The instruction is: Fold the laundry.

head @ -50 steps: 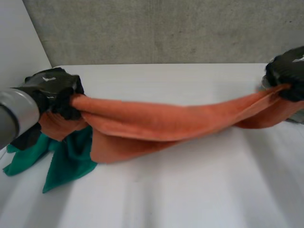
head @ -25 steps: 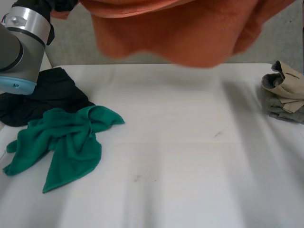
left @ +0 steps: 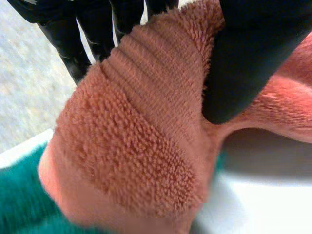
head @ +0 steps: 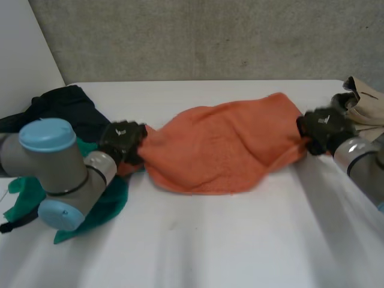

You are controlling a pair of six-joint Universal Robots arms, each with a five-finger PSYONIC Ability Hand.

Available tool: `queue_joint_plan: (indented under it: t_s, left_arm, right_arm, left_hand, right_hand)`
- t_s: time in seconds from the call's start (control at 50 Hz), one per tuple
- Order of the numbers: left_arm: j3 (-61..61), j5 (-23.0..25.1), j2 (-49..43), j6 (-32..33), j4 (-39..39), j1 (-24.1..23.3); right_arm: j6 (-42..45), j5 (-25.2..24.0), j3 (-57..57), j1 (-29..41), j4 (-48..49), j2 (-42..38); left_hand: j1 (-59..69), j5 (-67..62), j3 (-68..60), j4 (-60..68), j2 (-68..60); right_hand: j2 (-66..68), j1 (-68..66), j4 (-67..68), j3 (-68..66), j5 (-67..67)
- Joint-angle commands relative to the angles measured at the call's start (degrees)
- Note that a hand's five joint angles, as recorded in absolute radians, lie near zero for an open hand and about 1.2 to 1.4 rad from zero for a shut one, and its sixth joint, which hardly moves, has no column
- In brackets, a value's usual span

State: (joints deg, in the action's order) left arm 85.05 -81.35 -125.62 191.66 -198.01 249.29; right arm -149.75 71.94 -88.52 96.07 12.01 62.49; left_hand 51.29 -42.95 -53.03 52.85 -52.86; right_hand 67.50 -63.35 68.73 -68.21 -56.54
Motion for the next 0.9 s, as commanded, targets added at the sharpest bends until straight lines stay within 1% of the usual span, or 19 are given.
queue_joint_plan:
  t_s: [0.02, 0.04, 0.08, 0.12, 0.18, 0.22, 0.26, 0.3, 0.36, 0.38, 0.46, 0.52, 0.58, 0.6, 0.64, 0.72, 0.82, 0.88, 0.9]
  left_arm:
    - [2.04, -1.97, 4.06, 3.37, 6.49, -0.82]
    - [3.01, -1.97, 6.33, 3.37, 7.63, -1.00]
    - [4.24, -1.88, 8.71, 3.28, 8.60, -1.00]
    - [6.61, -1.35, 12.49, 3.10, 9.31, -0.82]
    - [9.95, -0.12, 17.50, 3.37, 9.66, 0.32]
    - [11.53, 0.49, 19.79, 3.37, 9.75, 1.63]
    - [13.47, 1.37, 22.52, 3.45, 10.27, 4.27]
    - [14.52, 1.90, 23.66, 3.63, 11.15, 6.02]
    - [15.58, 2.52, 24.11, 4.33, 13.44, 9.98]
    - [15.67, 2.69, 23.50, 4.85, 14.14, 11.82]
    - [14.54, 3.65, 19.47, 6.78, 14.58, 15.95]
    - [12.60, 4.88, 15.69, 7.93, 15.46, 17.45]
    - [11.28, 6.29, 13.30, 8.38, 16.34, 17.81]
    - [10.49, 7.77, 11.99, 8.38, 16.52, 17.90]
    - [9.79, 9.10, 10.49, 8.55, 16.17, 17.90]
    - [7.59, 11.48, 7.24, 8.55, 12.66, 17.64]
    - [5.13, 11.48, 2.76, 8.81, 7.56, 17.11]
    - [3.81, 11.22, 0.65, 9.08, 6.33, 17.11]
    - [3.02, 10.87, -0.40, 9.43, 6.06, 17.28]
  right_arm:
    - [1.57, 0.22, -1.92, -0.79, -1.91, -0.53]
    - [0.78, 0.22, -2.36, -1.14, -1.99, 0.25]
    - [-0.10, 0.22, -2.80, -1.50, -1.91, 1.05]
    - [-1.42, 0.22, -3.33, -2.37, -1.73, 1.84]
    - [-2.56, 0.92, -3.68, -3.69, -0.86, 1.93]
    - [-2.74, 1.89, -3.68, -4.31, -0.33, 1.76]
    - [-2.83, 3.64, -3.68, -5.10, 0.11, 1.14]
    - [-2.83, 4.35, -3.59, -5.28, 0.11, 0.61]
    - [-2.83, 4.44, -3.77, -5.02, 0.11, 0.00]
    - [-2.83, 4.35, -3.94, -4.84, 0.11, -0.18]
    - [-2.83, 4.18, -4.82, -4.05, 0.38, 0.08]
    - [-2.74, 4.09, -5.17, -3.43, 0.55, 0.26]
    - [-2.83, 4.09, -5.35, -3.17, 0.64, 0.44]
    - [-2.83, 4.09, -5.52, -3.17, 0.64, 0.52]
    - [-2.83, 4.09, -5.53, -3.17, 0.82, 0.61]
    - [-2.74, 4.00, -5.70, -3.34, 0.82, 0.61]
    - [-2.74, 3.91, -6.31, -3.78, 0.82, 0.87]
    - [-2.74, 3.83, -6.58, -3.96, 0.82, 1.14]
    - [-2.74, 3.65, -6.75, -4.13, 0.82, 1.31]
  left_hand:
    - [-26.56, 28.21, 28.29, -28.11, 28.12]
    - [-30.95, 32.60, 32.68, -32.50, 32.51]
    - [-34.17, 35.82, 35.90, -35.72, 35.73]
    - [-41.06, 42.71, 42.79, -42.61, 42.62]
    - [-41.29, 42.95, 43.03, -42.85, 42.86]
    - [-41.29, 42.95, 43.03, -42.85, 42.86]
    - [-41.29, 42.95, 43.03, -42.85, 42.86]
    - [-41.29, 42.95, 43.03, -42.85, 42.86]
    - [-41.29, 42.95, 43.03, -42.85, 42.86]
    - [-41.29, 42.95, 43.03, -42.85, 42.86]
    - [-41.29, 42.95, 43.03, -42.85, 42.86]
    - [-41.29, 42.95, 43.03, -42.85, 42.86]
    - [-41.29, 42.95, 43.03, -42.85, 42.86]
    - [-41.29, 42.95, 43.03, -42.85, 42.86]
    - [-41.29, 42.95, 43.03, -42.85, 42.86]
    - [-40.59, 42.24, 42.32, -42.15, 42.15]
    - [-29.00, 30.65, 30.73, -30.56, 30.56]
    - [-23.95, 25.60, 25.68, -25.51, 25.51]
    - [-13.93, 15.59, 15.67, -15.49, 15.50]
  right_hand:
    - [12.50, -16.65, 11.27, -11.79, -13.46]
    - [12.50, -16.65, 11.27, -11.79, -13.46]
    - [12.50, -16.65, 11.27, -11.79, -13.46]
    - [12.50, -16.65, 11.27, -11.79, -13.46]
    - [12.50, -16.65, 11.27, -11.79, -13.46]
    - [12.50, -16.65, 11.27, -11.79, -13.46]
    - [12.50, -16.65, 11.27, -11.79, -13.46]
    - [12.50, -16.65, 11.27, -11.79, -13.46]
    - [12.50, -16.65, 11.27, -11.79, -13.46]
    - [12.50, -16.65, 11.27, -11.79, -13.46]
    - [12.50, -16.65, 11.27, -11.79, -13.46]
    - [12.50, -16.65, 11.27, -11.79, -13.46]
    - [12.50, -16.65, 11.27, -11.79, -13.46]
    - [12.50, -16.65, 11.27, -11.79, -13.46]
    - [12.50, -16.65, 11.27, -11.79, -13.46]
    - [12.50, -16.65, 11.27, -11.79, -13.46]
    - [12.50, -16.65, 11.27, -11.79, -13.46]
    - [12.50, -16.65, 11.27, -11.79, -13.46]
    - [12.50, -16.65, 11.27, -11.79, -13.46]
